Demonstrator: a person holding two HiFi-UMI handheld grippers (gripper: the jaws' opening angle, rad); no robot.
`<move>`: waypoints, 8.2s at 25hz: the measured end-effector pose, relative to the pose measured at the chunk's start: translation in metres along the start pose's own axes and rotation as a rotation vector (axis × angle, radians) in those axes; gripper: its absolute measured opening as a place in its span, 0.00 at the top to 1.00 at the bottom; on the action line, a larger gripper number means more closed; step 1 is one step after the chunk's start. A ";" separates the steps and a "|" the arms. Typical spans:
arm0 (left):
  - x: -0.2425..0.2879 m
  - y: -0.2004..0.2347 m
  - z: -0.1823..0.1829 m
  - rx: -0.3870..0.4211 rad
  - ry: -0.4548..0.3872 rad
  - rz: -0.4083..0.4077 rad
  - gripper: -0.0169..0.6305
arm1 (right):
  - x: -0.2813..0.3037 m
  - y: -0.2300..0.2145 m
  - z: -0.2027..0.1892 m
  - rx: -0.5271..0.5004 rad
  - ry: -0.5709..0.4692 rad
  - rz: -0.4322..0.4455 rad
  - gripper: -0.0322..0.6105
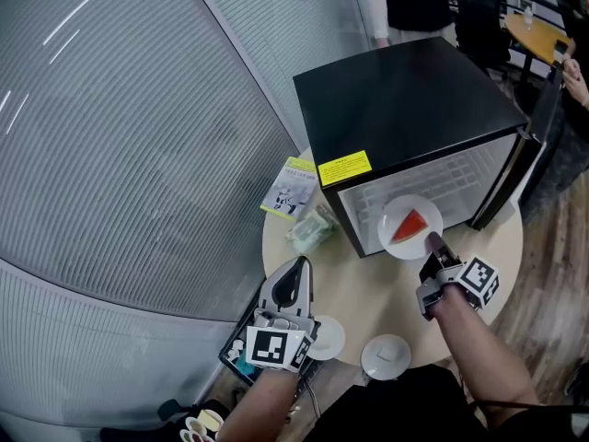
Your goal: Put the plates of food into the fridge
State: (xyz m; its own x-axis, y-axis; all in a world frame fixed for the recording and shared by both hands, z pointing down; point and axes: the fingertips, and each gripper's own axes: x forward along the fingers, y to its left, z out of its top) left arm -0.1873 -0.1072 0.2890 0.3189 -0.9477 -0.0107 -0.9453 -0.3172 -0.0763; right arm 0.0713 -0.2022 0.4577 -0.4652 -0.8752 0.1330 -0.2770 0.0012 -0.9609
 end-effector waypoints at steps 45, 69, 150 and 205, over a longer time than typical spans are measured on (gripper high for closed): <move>0.001 0.068 -0.036 -0.044 0.101 0.140 0.97 | 0.102 -0.006 -0.005 0.025 -0.074 -0.151 0.92; -0.021 0.042 -0.009 0.022 0.050 0.205 0.97 | 0.094 -0.001 -0.008 -0.233 0.039 -0.114 0.68; -0.234 -0.019 -0.112 0.101 0.133 -0.224 0.97 | -0.264 -0.240 -0.302 0.064 -0.049 -0.465 0.68; -0.070 -0.047 -0.030 -0.020 -0.031 -0.247 0.97 | -0.176 -0.067 -0.070 0.053 -0.179 -0.144 0.93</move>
State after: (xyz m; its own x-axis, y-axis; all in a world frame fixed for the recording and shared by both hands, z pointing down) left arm -0.1677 -0.0271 0.3232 0.5418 -0.8401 -0.0249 -0.8397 -0.5397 -0.0604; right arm 0.1132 -0.0147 0.5160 -0.2657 -0.9364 0.2293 -0.2830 -0.1516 -0.9471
